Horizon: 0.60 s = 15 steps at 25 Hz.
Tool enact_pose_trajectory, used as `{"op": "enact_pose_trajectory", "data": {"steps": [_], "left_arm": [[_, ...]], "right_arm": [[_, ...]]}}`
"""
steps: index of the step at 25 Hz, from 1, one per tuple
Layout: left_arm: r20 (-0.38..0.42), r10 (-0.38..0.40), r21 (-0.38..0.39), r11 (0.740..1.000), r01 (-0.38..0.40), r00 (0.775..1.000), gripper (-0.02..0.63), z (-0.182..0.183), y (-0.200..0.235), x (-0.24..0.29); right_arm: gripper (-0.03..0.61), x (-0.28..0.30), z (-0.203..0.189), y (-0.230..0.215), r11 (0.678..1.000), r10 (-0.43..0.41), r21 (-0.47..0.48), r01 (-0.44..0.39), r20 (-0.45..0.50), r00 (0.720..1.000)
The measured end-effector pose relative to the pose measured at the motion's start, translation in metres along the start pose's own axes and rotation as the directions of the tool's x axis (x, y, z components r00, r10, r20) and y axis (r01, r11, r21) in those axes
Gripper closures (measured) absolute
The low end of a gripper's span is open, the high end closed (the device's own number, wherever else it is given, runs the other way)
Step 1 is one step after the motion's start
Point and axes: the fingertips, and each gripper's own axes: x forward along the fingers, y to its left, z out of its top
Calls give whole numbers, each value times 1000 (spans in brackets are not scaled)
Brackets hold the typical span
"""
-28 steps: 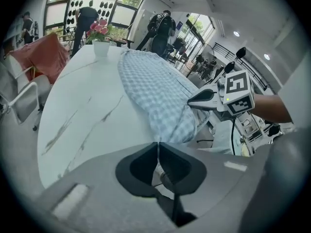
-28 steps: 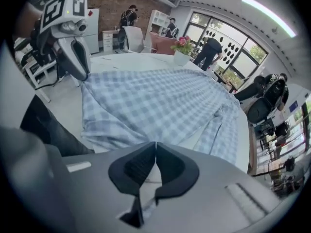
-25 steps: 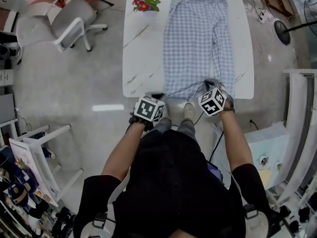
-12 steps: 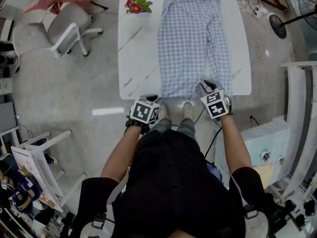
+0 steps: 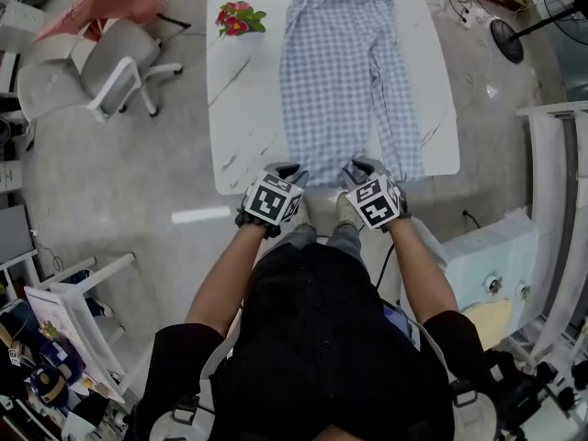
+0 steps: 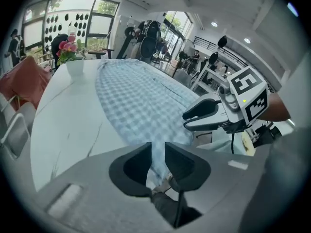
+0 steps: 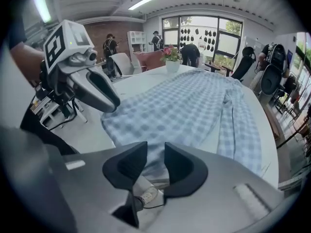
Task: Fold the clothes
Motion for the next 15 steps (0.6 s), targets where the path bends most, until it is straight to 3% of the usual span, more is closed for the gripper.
{"op": "enact_pose_trajectory", "data": {"steps": [7,11,15], "left_arm": [[-102,34,-7,999,-35,994,523,-15,16,13],[-104,48,-31,998,-51,993,566,-18,23,12],[-104,45,-31,998,-48,994,560,-15,23,12]], "right_arm": [[463,2,-12,-7,1000,23,19,-22,-29,999],[463,0,-16,-10,1000,13,28,-12,-31,999],[462,0,-13,-13,999,20,43,-19,-31,999]]}}
